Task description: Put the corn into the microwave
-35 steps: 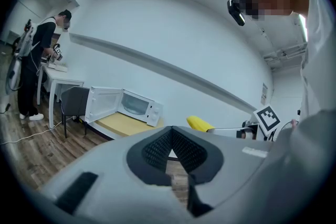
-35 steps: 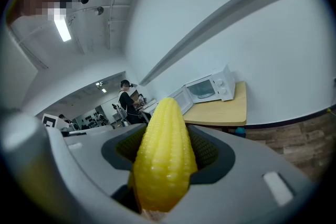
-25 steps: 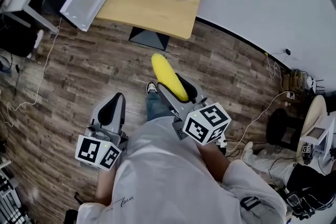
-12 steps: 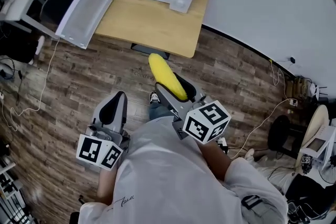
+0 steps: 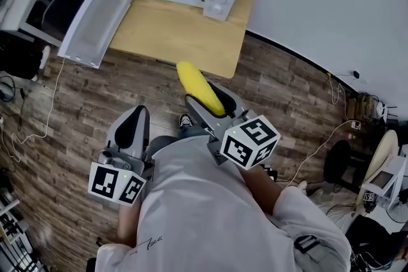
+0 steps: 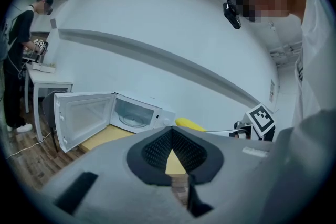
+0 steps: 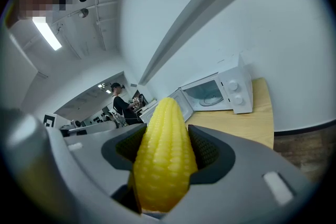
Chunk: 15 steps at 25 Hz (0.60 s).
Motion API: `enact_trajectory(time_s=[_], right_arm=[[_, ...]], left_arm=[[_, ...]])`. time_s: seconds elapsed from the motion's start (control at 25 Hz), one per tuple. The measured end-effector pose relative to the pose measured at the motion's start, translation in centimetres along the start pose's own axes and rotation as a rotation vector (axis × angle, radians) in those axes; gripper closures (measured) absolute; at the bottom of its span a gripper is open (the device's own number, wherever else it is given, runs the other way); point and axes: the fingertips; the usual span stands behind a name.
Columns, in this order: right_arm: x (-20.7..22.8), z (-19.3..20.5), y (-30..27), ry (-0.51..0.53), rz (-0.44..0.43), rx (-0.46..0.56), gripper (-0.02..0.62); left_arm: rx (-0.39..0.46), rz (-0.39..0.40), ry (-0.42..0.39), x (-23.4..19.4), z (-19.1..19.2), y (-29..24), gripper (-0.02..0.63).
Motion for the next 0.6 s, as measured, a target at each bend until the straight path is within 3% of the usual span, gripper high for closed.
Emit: enact_trajectory(time_s=[0.36,0.6], right_arm=[[1.3,-0.8,-1.2,-0.002,0.038,-0.002,0.334],[2.3,-2.2,-2.9,-0.012,0.097,0.016,0.334]], left_arm=[[-0.005,0.028,0.016,-1.9,-0.2,-2.5,0.615],[-0.036,0.123,0.014,-3.1,-1.2,-5.1,0.615]])
Point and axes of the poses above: the fingertips, and each gripper's own axes: y backward along the fingers, x to its right, z out of its underside, and after that the axes turned 3 degrees about -y, right-handed
